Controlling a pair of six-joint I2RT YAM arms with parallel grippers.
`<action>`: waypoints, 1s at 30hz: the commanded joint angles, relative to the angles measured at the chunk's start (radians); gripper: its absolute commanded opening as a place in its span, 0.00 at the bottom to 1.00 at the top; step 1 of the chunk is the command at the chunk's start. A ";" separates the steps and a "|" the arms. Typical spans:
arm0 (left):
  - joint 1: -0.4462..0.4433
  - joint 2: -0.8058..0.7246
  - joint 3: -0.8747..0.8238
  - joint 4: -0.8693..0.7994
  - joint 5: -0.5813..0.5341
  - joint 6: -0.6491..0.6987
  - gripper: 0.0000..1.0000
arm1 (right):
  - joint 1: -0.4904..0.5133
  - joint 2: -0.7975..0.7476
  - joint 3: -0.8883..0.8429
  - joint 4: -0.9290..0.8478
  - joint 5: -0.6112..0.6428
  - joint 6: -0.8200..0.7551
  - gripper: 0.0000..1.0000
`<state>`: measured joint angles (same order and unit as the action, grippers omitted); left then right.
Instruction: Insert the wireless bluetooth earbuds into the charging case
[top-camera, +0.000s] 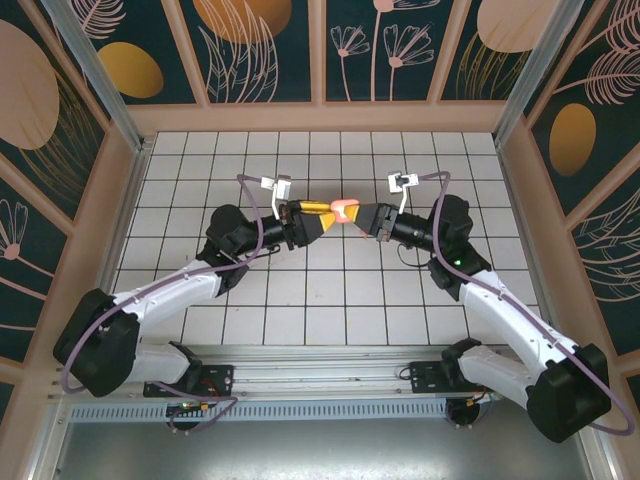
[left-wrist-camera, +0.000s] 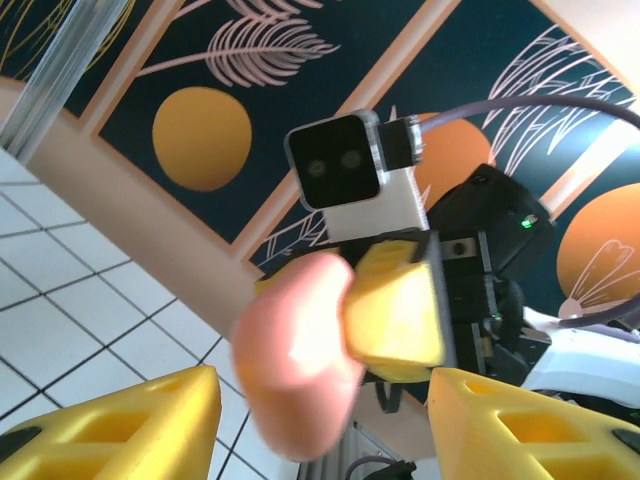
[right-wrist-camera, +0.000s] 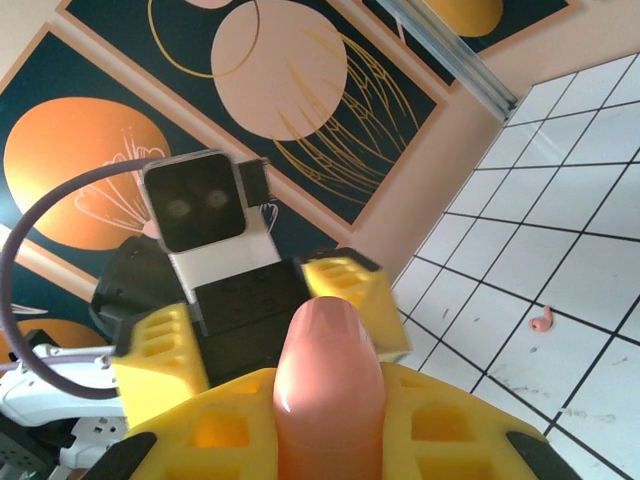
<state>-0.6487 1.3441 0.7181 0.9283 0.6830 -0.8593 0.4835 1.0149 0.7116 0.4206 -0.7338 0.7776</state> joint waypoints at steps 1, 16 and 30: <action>0.003 0.028 0.040 0.030 0.031 -0.033 0.57 | 0.013 -0.018 0.035 0.055 -0.006 -0.019 0.01; 0.002 0.079 0.071 0.176 0.144 -0.122 0.23 | 0.022 0.024 0.066 0.058 0.003 -0.013 0.04; 0.003 -0.077 0.169 -0.341 0.023 0.416 0.19 | 0.009 -0.005 0.225 -0.366 0.078 -0.206 0.46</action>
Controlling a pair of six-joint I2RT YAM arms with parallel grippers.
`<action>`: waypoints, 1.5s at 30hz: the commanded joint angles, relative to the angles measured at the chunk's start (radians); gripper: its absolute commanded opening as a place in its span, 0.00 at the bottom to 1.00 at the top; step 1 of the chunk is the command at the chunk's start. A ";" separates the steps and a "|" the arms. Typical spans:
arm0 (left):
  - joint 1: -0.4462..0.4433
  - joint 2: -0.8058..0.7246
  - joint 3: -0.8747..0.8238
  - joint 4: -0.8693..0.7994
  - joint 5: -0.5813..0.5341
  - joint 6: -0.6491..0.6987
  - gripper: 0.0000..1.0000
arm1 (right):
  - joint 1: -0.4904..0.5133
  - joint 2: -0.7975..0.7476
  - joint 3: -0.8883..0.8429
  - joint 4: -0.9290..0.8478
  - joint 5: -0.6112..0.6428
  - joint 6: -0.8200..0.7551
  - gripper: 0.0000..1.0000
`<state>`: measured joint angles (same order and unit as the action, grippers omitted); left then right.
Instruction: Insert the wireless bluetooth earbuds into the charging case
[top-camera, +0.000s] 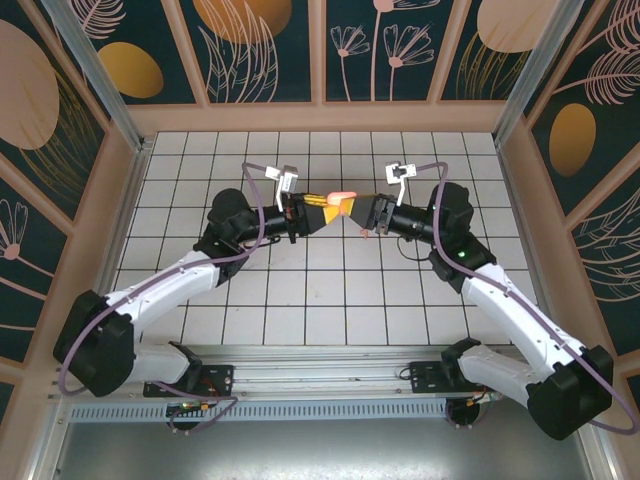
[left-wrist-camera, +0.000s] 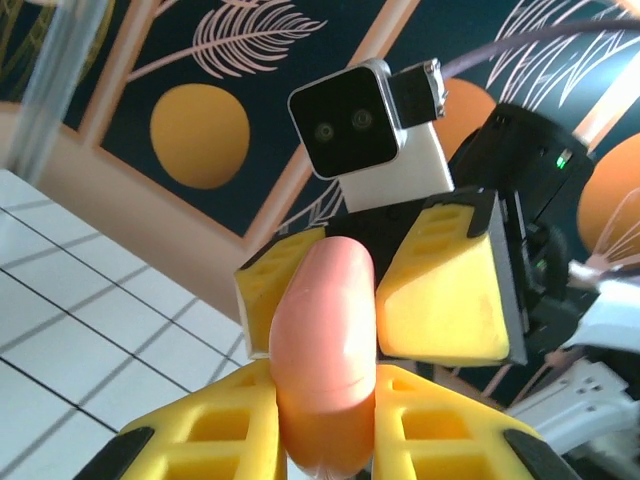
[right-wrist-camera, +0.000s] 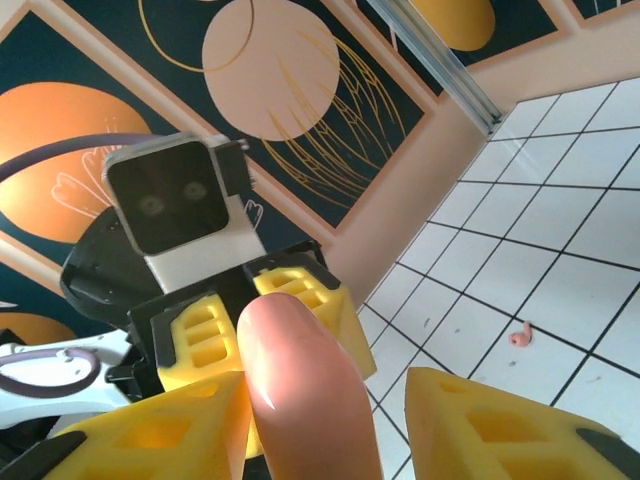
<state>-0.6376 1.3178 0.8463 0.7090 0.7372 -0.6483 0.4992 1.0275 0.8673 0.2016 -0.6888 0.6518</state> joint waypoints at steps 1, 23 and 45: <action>-0.009 -0.059 0.051 -0.151 -0.043 0.238 0.19 | -0.009 -0.025 0.083 -0.182 0.032 -0.099 0.47; -0.008 -0.107 0.077 -0.391 -0.064 0.568 0.19 | -0.025 -0.073 0.117 -0.317 0.001 -0.344 0.54; -0.008 -0.228 -0.042 -0.307 -0.018 0.582 0.18 | 0.042 0.080 0.181 -0.281 -0.066 -0.397 0.52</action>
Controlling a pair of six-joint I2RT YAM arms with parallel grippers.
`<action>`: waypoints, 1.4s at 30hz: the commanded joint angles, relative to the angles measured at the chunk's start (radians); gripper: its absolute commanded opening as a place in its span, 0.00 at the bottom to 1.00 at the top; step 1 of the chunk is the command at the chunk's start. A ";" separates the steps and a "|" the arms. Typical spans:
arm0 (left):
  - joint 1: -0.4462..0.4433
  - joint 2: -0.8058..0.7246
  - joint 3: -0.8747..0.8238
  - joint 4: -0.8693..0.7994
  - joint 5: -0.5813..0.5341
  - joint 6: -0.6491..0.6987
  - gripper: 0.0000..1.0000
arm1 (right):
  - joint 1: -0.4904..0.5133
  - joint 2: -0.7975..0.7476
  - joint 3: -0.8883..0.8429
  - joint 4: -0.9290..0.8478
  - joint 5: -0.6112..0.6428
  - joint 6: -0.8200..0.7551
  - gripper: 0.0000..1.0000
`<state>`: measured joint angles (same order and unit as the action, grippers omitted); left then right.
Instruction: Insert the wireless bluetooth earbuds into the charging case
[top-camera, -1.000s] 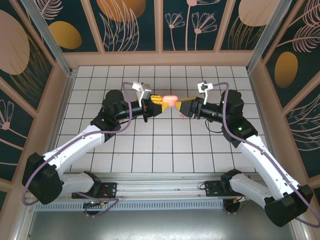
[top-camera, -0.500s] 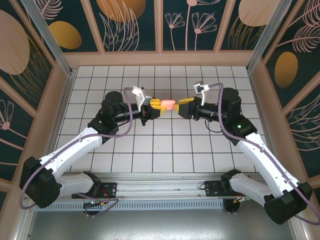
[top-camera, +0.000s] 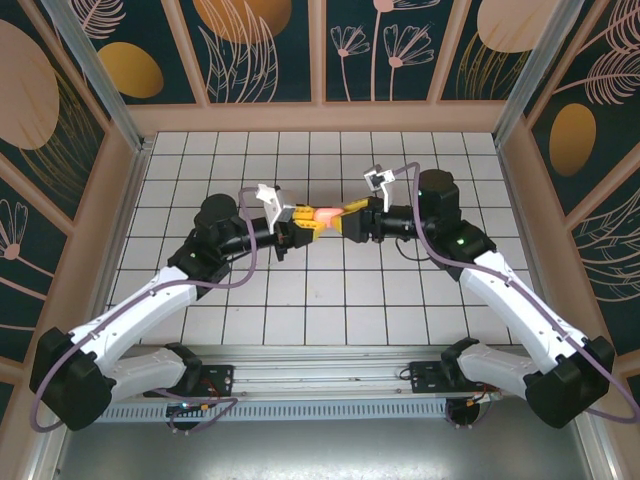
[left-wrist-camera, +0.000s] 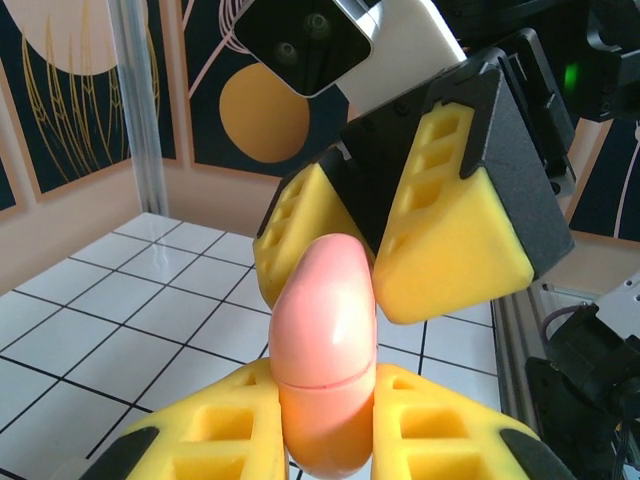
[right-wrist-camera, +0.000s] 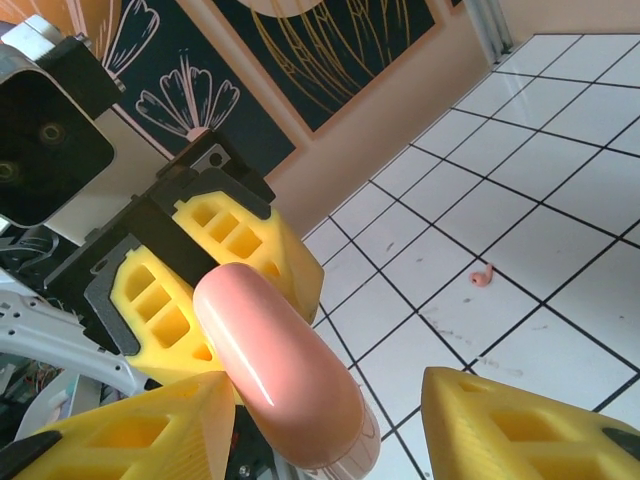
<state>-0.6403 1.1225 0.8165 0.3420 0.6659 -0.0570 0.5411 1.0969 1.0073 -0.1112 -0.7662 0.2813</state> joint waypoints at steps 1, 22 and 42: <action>-0.006 -0.036 -0.017 0.058 0.058 -0.006 0.18 | 0.000 0.012 0.046 0.030 0.019 -0.027 0.52; -0.006 -0.055 -0.076 0.052 -0.035 -0.027 0.13 | 0.000 0.017 0.082 -0.015 0.073 0.027 0.52; -0.006 -0.094 -0.103 0.005 -0.138 -0.015 0.13 | -0.071 -0.021 0.136 -0.180 0.224 0.057 0.51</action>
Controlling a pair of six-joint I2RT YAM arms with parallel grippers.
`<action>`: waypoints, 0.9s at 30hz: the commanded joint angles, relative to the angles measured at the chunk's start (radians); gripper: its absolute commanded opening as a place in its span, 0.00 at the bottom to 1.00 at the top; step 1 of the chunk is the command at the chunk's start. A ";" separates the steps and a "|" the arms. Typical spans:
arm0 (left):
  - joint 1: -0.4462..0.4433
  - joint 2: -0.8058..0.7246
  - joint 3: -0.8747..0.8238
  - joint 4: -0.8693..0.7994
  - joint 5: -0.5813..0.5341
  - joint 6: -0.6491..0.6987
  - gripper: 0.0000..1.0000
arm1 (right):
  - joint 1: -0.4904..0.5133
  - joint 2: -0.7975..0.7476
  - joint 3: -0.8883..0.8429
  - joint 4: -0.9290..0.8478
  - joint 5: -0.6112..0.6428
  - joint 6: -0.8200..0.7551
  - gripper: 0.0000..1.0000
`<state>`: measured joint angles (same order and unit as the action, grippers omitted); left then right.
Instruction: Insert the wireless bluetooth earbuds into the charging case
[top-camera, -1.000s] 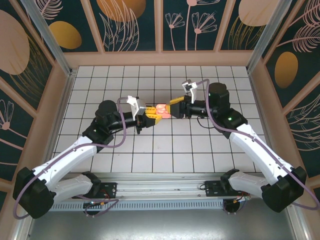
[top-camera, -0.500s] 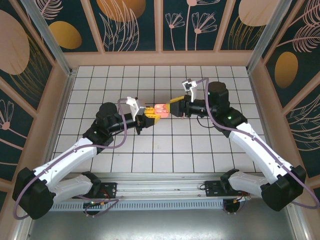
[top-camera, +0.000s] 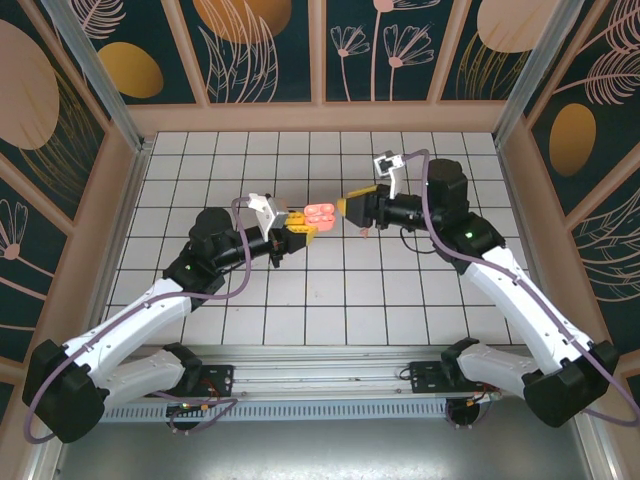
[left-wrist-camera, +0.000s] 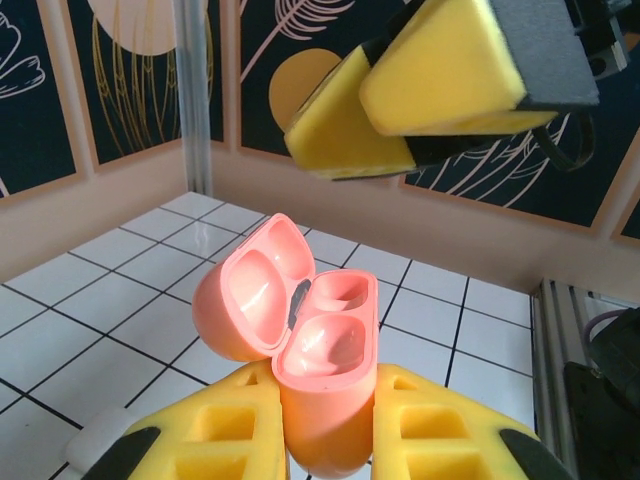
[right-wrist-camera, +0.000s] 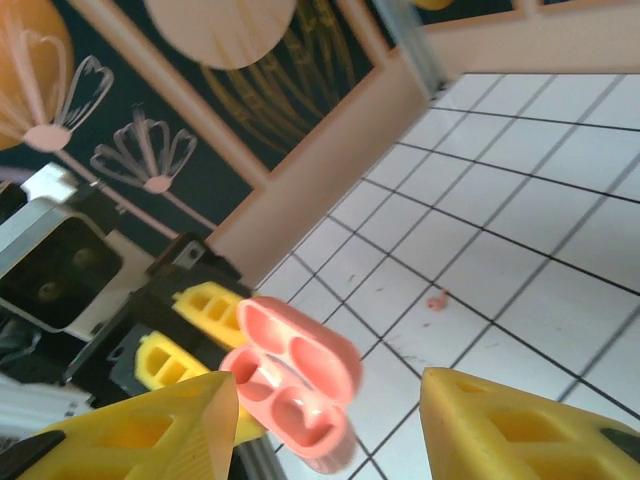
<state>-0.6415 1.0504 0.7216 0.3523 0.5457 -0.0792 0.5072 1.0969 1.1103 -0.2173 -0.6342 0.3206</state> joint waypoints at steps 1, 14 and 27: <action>-0.005 -0.025 -0.012 -0.007 -0.021 0.006 0.13 | -0.059 -0.013 0.033 -0.106 0.133 0.025 0.50; -0.005 -0.068 -0.054 -0.036 -0.057 0.016 0.14 | -0.131 0.345 0.057 -0.343 0.404 0.068 0.42; -0.005 -0.115 -0.102 -0.011 -0.069 -0.026 0.13 | -0.013 0.773 0.303 -0.507 0.644 -0.005 0.45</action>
<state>-0.6415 0.9611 0.6361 0.3122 0.4847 -0.0837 0.4679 1.8103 1.3506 -0.6415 -0.0677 0.3450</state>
